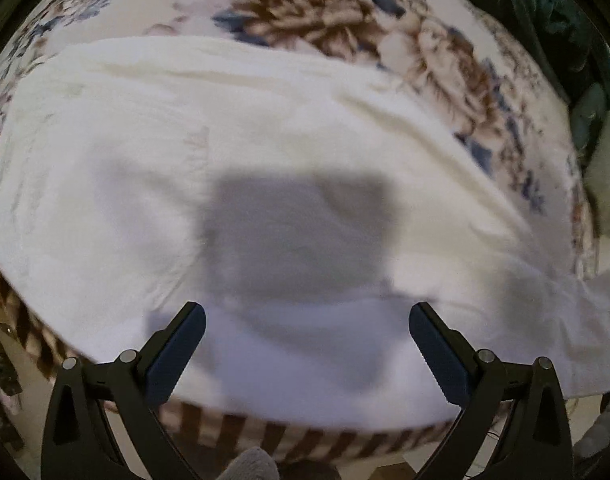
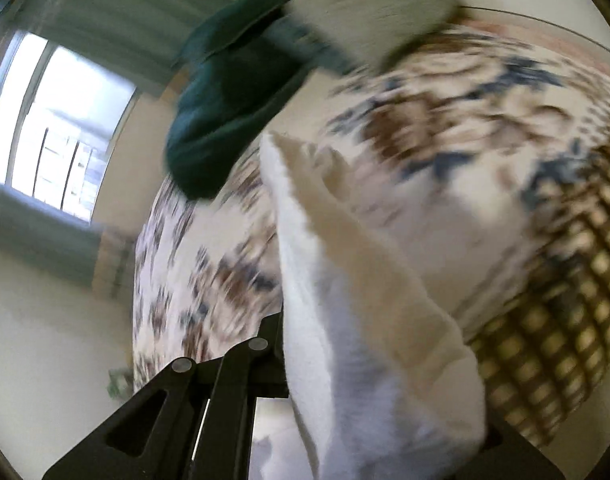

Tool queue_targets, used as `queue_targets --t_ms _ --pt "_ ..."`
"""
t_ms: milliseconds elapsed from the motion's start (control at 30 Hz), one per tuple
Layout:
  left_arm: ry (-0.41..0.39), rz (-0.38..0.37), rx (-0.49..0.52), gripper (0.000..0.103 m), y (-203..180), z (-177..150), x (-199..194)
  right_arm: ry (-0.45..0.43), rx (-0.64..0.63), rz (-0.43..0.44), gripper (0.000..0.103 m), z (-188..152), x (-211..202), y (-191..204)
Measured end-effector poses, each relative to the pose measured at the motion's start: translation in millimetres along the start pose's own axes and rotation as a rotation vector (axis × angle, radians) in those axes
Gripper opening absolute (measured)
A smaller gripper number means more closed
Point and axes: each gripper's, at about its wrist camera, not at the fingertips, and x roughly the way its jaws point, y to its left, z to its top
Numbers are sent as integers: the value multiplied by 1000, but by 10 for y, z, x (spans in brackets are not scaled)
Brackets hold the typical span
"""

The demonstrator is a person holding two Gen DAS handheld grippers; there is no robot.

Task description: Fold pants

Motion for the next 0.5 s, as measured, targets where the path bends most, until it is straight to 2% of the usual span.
queue_targets --t_ms 133,233,267,333,400,433,467,500 --pt "-23 -22 -12 103 293 69 -302 102 -102 7 8 -677 543 651" --pt "-90 57 -22 103 671 116 -490 178 -155 0 7 -1248 898 922" --pt "-125 44 -33 103 744 101 -526 209 -193 -18 7 -1476 1080 1064" --pt "-138 70 -32 103 1007 60 -578 271 -260 -45 7 -1873 1317 1204" --pt "-136 73 -45 103 1167 30 -575 335 -328 -100 14 -2222 1524 1313" --pt "-131 76 -60 103 1270 8 -582 360 -373 -142 25 -2409 1601 1386" --pt "-128 77 -79 103 1397 -17 -610 374 -391 -160 45 -2528 1629 1436" --pt "-127 79 -95 103 1463 -11 -593 410 -415 -163 53 -2679 1654 1525"
